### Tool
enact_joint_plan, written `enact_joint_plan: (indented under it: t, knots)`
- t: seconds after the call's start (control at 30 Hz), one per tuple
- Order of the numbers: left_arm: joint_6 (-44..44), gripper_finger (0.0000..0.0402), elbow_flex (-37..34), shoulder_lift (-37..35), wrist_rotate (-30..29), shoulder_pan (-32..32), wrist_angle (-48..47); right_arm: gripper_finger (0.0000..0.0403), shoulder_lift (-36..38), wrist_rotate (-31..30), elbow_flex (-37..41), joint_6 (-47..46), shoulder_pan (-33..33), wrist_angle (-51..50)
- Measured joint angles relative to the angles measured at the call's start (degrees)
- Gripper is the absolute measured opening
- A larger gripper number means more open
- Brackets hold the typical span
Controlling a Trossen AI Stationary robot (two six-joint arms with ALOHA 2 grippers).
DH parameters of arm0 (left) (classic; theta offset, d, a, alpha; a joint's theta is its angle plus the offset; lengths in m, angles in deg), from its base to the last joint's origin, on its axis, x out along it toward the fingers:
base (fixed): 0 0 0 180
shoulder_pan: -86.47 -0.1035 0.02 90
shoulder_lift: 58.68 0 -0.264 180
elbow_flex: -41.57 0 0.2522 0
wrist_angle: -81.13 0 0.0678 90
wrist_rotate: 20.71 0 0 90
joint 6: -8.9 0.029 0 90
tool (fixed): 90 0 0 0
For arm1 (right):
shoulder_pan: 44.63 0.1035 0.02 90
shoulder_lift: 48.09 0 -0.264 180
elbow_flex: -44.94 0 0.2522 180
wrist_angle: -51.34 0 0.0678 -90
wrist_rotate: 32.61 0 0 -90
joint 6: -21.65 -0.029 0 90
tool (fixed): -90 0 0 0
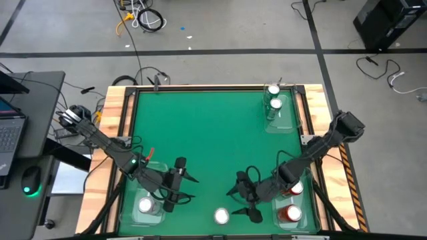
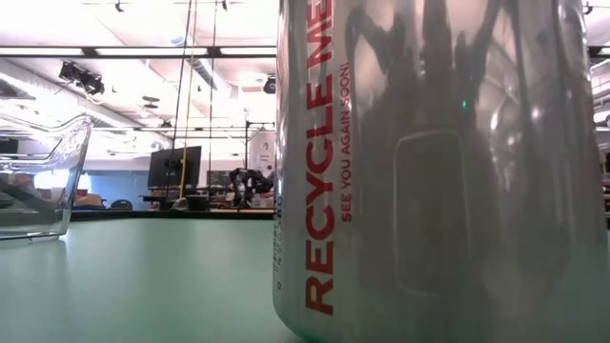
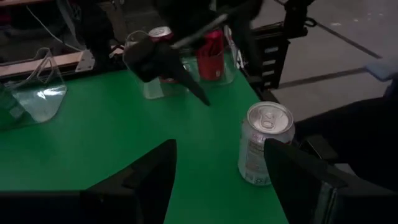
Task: Sort soda cans
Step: Put the bottom red/white soda can into the left transparent bin
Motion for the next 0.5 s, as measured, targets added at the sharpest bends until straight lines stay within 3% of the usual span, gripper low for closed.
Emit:
enact_joint_plan:
  t: [0.5]
  knots:
    - [-1.2, 0.0249, 0.0, 0.0, 0.0, 0.0, 5.0, 0.0345, -11.6, -3.9, -10.3, 3.9, 3.2, -2.3]
